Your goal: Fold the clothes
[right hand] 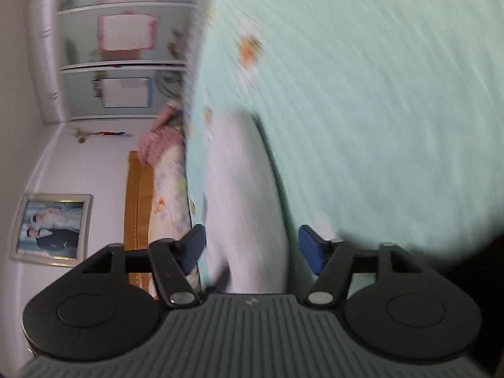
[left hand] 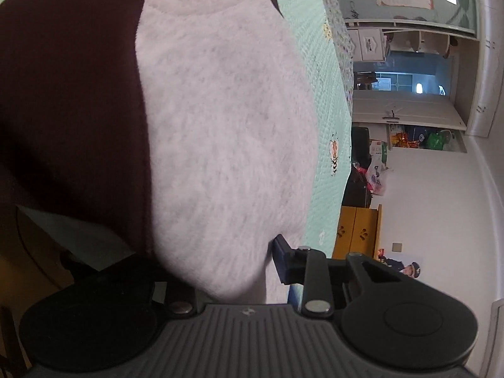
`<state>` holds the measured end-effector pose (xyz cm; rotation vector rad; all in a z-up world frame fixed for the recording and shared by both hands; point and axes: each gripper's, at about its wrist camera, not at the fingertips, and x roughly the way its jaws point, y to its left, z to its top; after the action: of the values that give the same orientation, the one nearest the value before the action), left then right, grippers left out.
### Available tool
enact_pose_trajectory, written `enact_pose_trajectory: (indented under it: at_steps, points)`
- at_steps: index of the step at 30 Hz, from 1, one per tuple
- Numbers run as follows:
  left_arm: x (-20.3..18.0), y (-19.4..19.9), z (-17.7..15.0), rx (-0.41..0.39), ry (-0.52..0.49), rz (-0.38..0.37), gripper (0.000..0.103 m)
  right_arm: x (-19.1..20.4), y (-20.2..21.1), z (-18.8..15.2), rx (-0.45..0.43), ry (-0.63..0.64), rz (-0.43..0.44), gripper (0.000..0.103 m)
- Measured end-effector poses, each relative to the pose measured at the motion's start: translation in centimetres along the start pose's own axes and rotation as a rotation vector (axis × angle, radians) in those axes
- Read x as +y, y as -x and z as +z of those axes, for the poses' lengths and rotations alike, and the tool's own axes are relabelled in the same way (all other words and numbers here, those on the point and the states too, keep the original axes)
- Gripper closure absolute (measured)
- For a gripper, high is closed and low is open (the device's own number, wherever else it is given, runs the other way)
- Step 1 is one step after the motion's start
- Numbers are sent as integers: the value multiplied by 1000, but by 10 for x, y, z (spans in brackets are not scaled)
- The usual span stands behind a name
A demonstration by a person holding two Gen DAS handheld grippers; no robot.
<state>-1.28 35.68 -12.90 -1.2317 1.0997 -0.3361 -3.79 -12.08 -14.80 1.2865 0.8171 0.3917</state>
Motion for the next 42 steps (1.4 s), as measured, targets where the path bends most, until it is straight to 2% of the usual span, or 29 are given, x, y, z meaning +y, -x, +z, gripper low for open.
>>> enact_pose_trajectory:
  at_steps: [4, 8, 14, 16, 18, 19, 22, 23, 26, 28, 33, 37, 39, 42]
  points:
    - [-3, -1, 3, 23, 26, -1, 68, 14, -65, 48, 85, 114, -23, 26]
    - [-3, -9, 4, 46, 53, -6, 68, 15, -125, 79, 217, 141, -54, 26]
    - [-2, -14, 4, 91, 77, -8, 68, 25, -181, 101, 385, 205, -33, 24]
    - [-2, -15, 5, 104, 71, -4, 68, 30, -196, 105, 427, 226, -9, 23]
    - [-3, -15, 6, 110, 65, -3, 68, 40, -206, 102, 444, 280, -33, 23]
    - [-5, -15, 6, 112, 58, -3, 68, 45, -211, 99, 450, 311, -50, 27]
    - [-12, -16, 10, 131, 35, 8, 69, 63, -209, 83, 461, 412, -140, 57]
    - [-17, -14, 12, 143, 15, 13, 71, 70, -204, 80, 452, 427, -152, 63]
    - [-37, -5, 30, 197, -37, 6, 72, 92, -185, 72, 408, 434, -158, 70]
    - [-64, 3, 51, 220, -107, -1, 72, 108, -175, 70, 369, 415, -155, 73]
    - [-175, 16, 118, 176, -368, -23, 70, 171, -178, 85, 221, 366, -70, 77]
    - [-260, 35, 167, 120, -556, -69, 68, 223, -152, 101, 6, 339, 38, 78]
    - [-283, 34, 185, 142, -614, -105, 67, 228, -133, 97, -83, 295, 81, 78]
    - [-268, 20, 191, 217, -664, -89, 64, 210, -110, 75, -181, 235, 90, 78]
